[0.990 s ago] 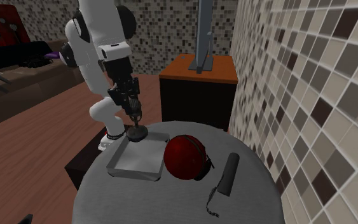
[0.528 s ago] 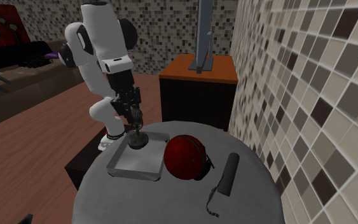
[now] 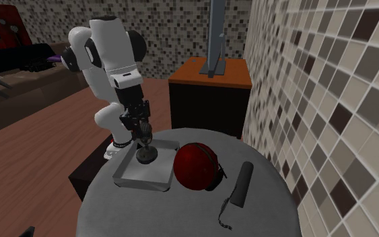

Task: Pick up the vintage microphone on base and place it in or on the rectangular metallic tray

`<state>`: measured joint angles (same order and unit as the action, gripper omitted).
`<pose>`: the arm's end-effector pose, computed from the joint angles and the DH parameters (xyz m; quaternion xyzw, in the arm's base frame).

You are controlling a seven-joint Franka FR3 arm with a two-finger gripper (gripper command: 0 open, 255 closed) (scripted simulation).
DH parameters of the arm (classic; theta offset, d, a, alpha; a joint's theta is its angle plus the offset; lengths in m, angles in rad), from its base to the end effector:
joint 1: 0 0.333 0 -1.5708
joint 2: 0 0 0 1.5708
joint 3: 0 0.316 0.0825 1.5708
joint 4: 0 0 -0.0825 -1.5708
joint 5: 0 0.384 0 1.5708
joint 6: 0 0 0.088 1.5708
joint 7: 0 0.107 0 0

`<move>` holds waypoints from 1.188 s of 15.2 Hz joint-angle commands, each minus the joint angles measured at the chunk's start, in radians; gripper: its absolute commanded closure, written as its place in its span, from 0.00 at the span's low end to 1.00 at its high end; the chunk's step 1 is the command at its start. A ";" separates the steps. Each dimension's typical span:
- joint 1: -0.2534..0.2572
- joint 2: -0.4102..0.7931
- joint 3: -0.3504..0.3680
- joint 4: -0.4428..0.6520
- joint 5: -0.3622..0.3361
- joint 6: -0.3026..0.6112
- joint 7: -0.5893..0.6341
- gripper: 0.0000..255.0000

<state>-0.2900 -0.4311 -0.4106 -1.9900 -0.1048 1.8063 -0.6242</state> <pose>0.3142 -0.3246 0.6399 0.9934 -0.0234 0.1047 0.0397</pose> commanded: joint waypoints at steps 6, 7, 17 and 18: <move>0.000 0.000 0.000 -0.001 0.000 0.001 0.000 0.00; 0.000 0.000 0.000 -0.001 0.000 0.001 0.000 0.00; 0.003 0.006 0.008 0.132 0.005 -0.126 -0.003 0.00; 0.003 0.006 0.008 0.132 0.005 -0.126 -0.003 0.00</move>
<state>-0.2869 -0.4263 -0.4028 -1.8599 -0.0998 1.6817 -0.6273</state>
